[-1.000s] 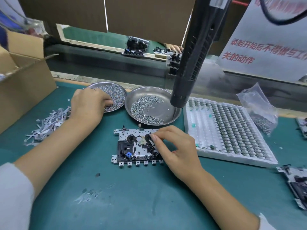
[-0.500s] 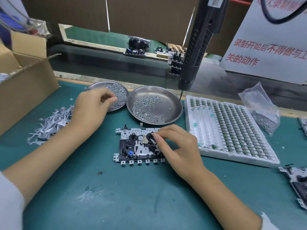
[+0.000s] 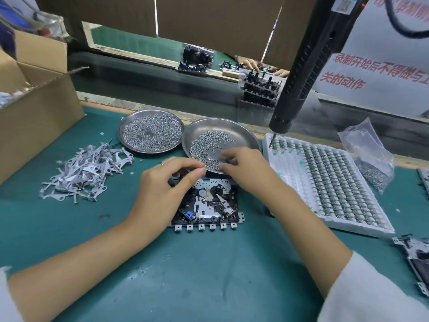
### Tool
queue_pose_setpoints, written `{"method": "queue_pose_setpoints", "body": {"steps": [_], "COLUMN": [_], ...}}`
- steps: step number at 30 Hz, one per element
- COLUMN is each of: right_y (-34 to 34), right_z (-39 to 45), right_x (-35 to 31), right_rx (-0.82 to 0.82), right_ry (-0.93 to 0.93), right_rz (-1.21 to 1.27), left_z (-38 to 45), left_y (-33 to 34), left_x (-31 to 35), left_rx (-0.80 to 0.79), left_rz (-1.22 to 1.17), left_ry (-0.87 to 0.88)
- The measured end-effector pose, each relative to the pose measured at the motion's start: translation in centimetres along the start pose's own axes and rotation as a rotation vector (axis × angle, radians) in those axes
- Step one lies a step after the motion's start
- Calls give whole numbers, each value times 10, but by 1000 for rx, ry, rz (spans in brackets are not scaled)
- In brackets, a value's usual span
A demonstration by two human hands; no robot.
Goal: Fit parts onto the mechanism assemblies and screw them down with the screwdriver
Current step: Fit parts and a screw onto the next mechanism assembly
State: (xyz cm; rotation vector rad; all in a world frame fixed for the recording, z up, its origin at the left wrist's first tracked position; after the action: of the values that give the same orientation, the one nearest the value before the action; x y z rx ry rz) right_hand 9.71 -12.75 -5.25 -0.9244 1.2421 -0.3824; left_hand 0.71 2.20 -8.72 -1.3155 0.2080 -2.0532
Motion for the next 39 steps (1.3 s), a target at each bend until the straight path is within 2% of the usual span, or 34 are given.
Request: {"method": "queue_pose_setpoints", "body": {"steps": [4, 11, 15, 18, 20, 26, 30, 39], "right_y": [3, 4, 4, 0, -1, 7, 12, 12], "right_z": [15, 11, 1, -9, -21, -54, -58, -60], "right_x": [-7, 4, 6, 3, 0, -2, -2, -4], "right_rx": [-53, 103, 238, 310, 268, -57, -132, -132], "right_ry": [65, 109, 11, -39, -47, 55, 69, 83], "right_rz": [-65, 108, 186, 415, 649, 1220, 1327, 1416], "left_z": [1, 2, 1, 1, 1, -2, -1, -1], "left_y": [-2, -1, -1, -2, -2, 1, 2, 3], "left_x": [-2, -4, -3, -2, 0, 6, 7, 3], "left_rx": [16, 33, 20, 25, 36, 36, 17, -12], "left_rz": [-69, -116, -124, -140, -151, -205, -236, -308], "left_ry": [-50, -114, -112, -115, -104, -41, 10, 45]}}
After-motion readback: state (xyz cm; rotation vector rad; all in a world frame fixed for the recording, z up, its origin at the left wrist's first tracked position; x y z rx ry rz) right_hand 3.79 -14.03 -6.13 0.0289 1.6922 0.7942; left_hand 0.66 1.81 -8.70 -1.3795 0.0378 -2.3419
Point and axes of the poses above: each hand's wrist, its own z-axis towards the middle knuckle, its own y-axis out of the palm, x = y × z, the point moved 1 cm from there along z, towards the middle knuckle, and after that the axes turned 14 degrees about z, right-handed, at the moved point
